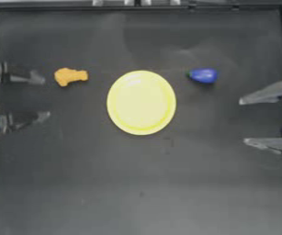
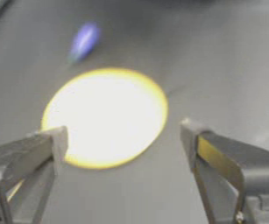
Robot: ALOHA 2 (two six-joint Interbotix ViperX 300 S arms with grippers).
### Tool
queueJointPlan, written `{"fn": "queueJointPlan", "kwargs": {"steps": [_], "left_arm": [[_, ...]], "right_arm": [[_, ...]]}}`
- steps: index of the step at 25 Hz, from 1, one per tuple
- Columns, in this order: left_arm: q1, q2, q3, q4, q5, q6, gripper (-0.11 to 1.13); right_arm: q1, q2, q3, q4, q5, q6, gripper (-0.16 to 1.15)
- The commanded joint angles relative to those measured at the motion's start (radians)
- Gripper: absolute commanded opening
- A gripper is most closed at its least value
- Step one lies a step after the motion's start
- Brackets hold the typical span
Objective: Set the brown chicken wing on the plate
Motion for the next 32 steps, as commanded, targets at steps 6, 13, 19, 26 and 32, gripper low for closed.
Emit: {"fn": "queueJointPlan", "kwargs": {"steps": [6,13,19,26,32], "left_arm": [[0.141,0.163,-0.144,0.009,0.198,0.112,1.04],[0.233,0.316,-0.212,-0.017,0.261,0.218,1.04],[0.322,0.437,-0.233,-0.109,0.262,0.354,1.04],[0.397,0.578,-0.267,-0.233,0.253,0.526,1.03],[0.43,0.716,-0.304,-0.242,0.253,0.568,1.03]], "right_arm": [[-0.015,0.006,-0.005,0.012,0.002,0.0,0.99],[-0.018,0.012,0.0,0.012,0.002,0.002,0.99],[-0.029,0.018,0.006,0.014,0.002,0.003,0.99],[-0.029,0.018,0.011,0.014,0.002,0.005,0.99],[-0.029,0.018,0.014,0.014,0.002,0.005,0.99]]}}
